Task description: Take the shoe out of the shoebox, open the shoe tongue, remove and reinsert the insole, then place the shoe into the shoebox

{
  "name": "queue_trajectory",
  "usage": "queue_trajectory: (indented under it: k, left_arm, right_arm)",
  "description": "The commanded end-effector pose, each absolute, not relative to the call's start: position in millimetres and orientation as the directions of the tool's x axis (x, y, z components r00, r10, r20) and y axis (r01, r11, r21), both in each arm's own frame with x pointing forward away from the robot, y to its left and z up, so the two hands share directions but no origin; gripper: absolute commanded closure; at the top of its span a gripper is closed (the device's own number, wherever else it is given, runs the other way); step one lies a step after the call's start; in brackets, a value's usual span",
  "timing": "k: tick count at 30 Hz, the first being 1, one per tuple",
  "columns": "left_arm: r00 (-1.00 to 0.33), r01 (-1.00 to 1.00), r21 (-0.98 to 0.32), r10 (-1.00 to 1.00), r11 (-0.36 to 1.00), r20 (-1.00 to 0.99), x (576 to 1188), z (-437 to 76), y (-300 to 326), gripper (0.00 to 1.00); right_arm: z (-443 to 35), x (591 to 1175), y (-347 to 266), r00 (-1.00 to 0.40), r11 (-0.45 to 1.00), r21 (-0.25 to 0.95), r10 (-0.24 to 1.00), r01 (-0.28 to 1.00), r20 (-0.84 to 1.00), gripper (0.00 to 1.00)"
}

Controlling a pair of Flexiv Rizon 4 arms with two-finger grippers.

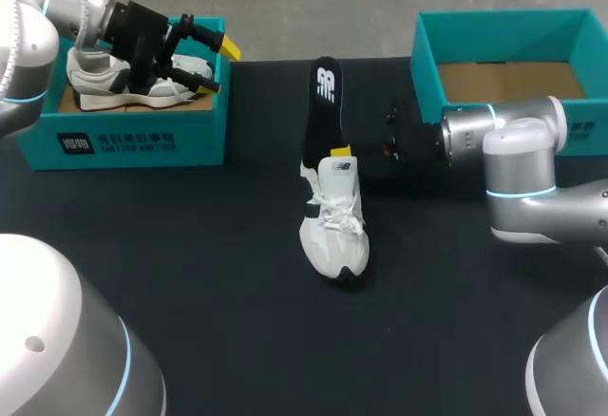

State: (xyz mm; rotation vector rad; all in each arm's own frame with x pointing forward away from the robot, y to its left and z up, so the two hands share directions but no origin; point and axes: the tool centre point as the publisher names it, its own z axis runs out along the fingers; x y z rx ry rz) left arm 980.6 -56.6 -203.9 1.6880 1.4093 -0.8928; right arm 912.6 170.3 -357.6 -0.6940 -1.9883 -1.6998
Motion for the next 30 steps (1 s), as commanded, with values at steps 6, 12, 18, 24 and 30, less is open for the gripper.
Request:
queue_trajectory:
  k: [6, 12, 18, 24, 30]
  left_arm:
    - [0.152, 0.987, 0.111, 0.467, -0.114, -0.871, 980, -204, -56, 0.00]
    - [0.152, 0.987, 0.111, 0.467, -0.114, -0.871, 980, -204, -56, 0.00]
    - [0.152, 0.987, 0.111, 0.467, -0.114, -0.871, 980, -204, -56, 0.00]
    - [0.152, 0.987, 0.111, 0.467, -0.114, -0.871, 980, -204, -56, 0.00]
    - [0.152, 0.987, 0.111, 0.467, -0.114, -0.871, 980, -204, -56, 0.00]
  right_arm:
    - [-355, 914, 170, -0.790, 0.116, 0.781, 0.096, 0.613, 0.606, 1.00]
    - [-347, 913, 173, -0.806, 0.118, 0.798, 0.109, 0.591, 0.581, 1.00]
    - [-339, 910, 176, -0.810, 0.144, 0.798, 0.145, 0.585, 0.568, 1.00]
    - [-337, 908, 175, -0.805, 0.141, 0.793, 0.143, 0.592, 0.575, 1.00]
    - [-345, 903, 172, -0.794, 0.142, 0.782, 0.151, 0.607, 0.589, 1.00]
